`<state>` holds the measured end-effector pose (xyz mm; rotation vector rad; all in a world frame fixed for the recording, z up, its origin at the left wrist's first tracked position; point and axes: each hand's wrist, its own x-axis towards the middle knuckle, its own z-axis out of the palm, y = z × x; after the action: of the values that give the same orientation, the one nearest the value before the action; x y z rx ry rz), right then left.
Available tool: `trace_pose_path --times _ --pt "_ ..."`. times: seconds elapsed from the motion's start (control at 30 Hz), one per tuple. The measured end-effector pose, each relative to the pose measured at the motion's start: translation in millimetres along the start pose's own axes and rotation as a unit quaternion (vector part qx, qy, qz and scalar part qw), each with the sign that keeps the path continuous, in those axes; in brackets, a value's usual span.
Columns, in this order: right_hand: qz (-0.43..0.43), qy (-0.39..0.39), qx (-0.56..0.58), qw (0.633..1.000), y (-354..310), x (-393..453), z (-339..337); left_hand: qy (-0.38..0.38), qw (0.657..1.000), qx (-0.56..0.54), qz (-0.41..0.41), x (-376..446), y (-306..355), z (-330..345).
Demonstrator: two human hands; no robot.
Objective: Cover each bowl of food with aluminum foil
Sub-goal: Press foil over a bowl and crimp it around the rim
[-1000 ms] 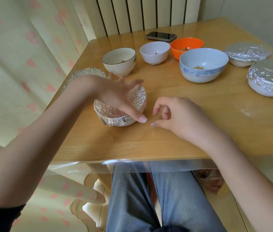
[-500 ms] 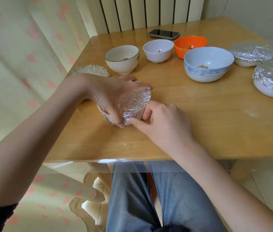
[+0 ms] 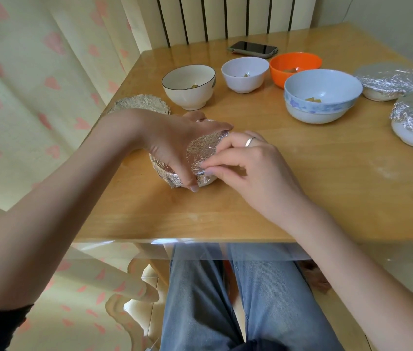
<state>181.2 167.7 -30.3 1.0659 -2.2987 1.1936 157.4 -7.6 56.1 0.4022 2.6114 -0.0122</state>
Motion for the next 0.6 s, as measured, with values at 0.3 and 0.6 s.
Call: trace_pose_path --times 0.3,0.6 --pt "-0.026 -0.056 0.031 0.998 5 13 -2 -0.001 1.0 0.017 -0.006 0 0 0" --pt "-0.127 -0.075 -0.035 0.988 24 20 -14 0.011 0.994 0.044 -0.1 4 10 6"
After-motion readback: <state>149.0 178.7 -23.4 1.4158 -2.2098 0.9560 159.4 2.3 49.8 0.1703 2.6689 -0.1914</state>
